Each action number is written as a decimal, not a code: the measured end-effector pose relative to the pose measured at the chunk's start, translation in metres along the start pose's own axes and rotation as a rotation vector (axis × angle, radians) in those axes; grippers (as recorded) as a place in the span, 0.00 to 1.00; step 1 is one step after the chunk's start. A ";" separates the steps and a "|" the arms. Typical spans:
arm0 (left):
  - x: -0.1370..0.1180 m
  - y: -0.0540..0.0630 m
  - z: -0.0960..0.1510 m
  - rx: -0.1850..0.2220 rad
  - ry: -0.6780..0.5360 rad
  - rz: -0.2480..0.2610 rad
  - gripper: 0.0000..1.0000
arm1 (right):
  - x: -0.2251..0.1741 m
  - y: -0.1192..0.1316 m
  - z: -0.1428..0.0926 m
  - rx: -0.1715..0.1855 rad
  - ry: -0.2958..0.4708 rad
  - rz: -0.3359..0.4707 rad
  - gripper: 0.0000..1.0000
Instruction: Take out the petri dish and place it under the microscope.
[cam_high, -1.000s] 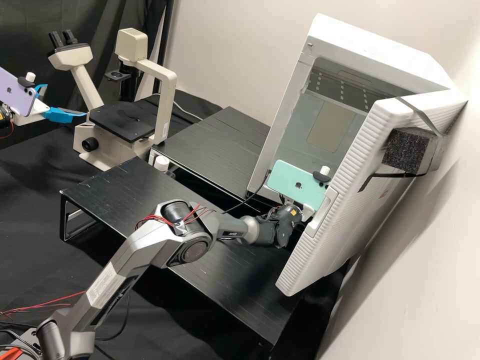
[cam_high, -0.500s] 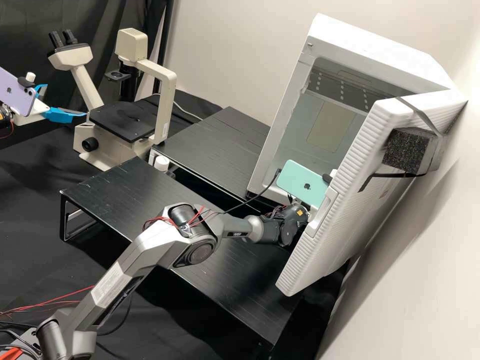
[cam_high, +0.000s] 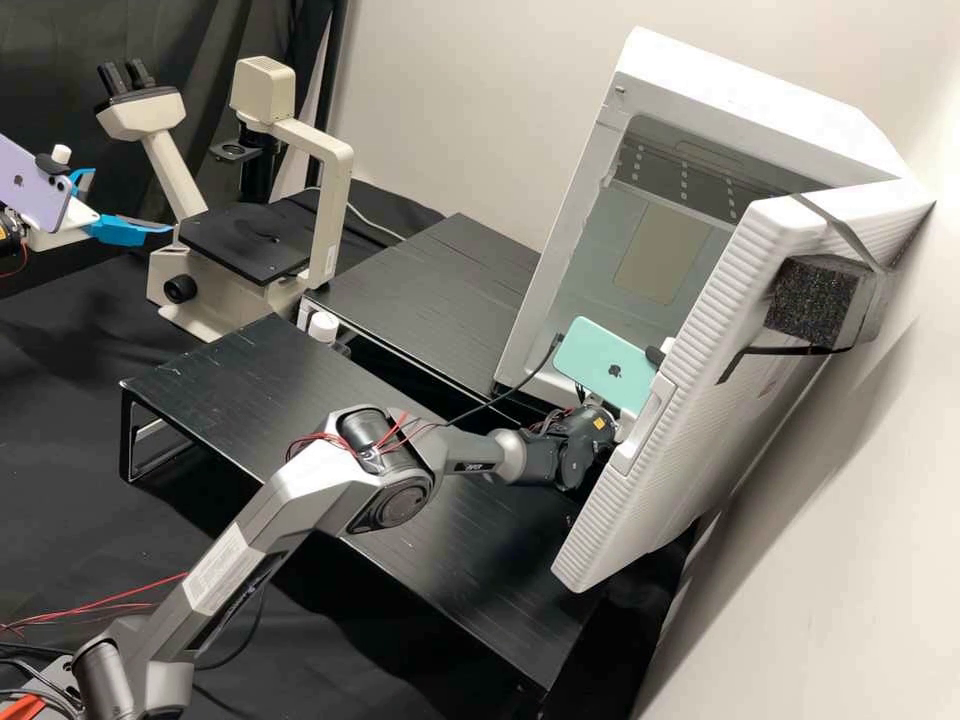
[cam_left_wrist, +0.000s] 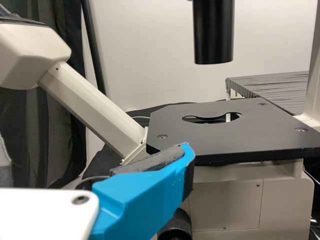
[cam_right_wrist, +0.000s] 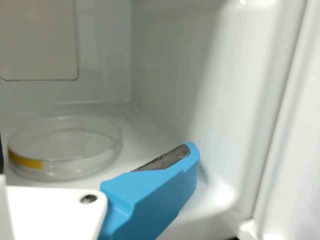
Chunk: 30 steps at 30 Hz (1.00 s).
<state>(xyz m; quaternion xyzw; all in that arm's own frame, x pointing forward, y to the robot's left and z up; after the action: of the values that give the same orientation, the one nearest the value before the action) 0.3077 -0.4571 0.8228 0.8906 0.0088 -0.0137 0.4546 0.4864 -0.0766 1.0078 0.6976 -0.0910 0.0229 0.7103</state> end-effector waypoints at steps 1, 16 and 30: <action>0.000 0.000 0.000 0.000 0.000 0.000 1.00 | 0.001 -0.001 -0.002 0.000 0.004 -0.001 1.00; 0.000 0.000 0.000 0.000 0.000 0.000 1.00 | 0.014 -0.017 -0.002 0.003 -0.013 -0.028 1.00; 0.000 0.000 0.000 0.000 0.000 0.000 1.00 | 0.020 -0.022 -0.005 0.011 -0.007 -0.032 1.00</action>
<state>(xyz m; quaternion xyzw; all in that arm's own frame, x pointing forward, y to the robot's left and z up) 0.3077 -0.4571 0.8228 0.8906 0.0088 -0.0137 0.4546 0.5097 -0.0736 0.9895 0.7031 -0.0821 0.0095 0.7063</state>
